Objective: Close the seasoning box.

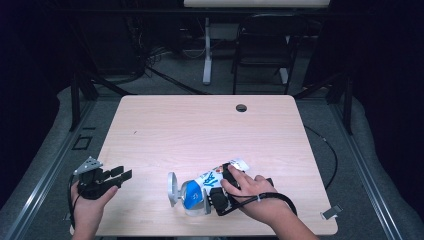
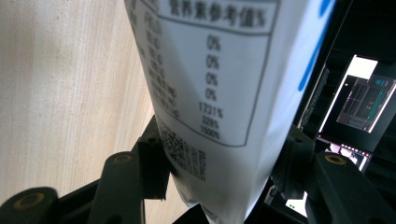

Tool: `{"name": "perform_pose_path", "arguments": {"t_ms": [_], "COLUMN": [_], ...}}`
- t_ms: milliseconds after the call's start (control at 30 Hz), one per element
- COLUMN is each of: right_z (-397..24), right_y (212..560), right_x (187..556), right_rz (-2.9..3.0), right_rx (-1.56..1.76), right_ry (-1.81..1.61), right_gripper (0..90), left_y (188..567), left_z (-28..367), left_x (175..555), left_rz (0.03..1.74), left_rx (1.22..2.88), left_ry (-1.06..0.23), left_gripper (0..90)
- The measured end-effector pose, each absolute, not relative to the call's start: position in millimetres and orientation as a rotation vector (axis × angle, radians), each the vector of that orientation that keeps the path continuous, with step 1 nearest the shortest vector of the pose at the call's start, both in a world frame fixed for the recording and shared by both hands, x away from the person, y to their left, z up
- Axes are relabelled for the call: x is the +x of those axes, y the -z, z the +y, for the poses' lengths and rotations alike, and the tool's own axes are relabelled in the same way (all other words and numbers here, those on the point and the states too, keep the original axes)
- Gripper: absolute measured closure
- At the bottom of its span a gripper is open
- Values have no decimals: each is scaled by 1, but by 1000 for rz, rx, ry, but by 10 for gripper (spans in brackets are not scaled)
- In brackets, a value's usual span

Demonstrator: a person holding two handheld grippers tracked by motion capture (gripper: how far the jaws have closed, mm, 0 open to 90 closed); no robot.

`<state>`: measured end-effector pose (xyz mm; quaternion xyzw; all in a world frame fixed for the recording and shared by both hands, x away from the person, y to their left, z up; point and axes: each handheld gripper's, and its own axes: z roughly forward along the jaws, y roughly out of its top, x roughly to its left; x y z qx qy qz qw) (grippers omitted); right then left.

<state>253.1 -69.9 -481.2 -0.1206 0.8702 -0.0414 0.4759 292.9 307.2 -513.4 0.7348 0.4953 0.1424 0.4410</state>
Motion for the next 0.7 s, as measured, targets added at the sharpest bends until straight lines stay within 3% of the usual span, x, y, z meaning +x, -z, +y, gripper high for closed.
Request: {"name": "perform_pose_path", "arguments": {"t_ms": [700], "right_z": [-70], "right_y": [480], "right_x": [254], "right_rz": [2121], "right_rx": [-300], "right_ry": [97], "right_gripper": [481], "left_y": [513], "left_z": [308], "left_x": [293], "left_rz": [1234], "left_rx": [1829], "left_ry": [-353], "left_gripper": [562]}}
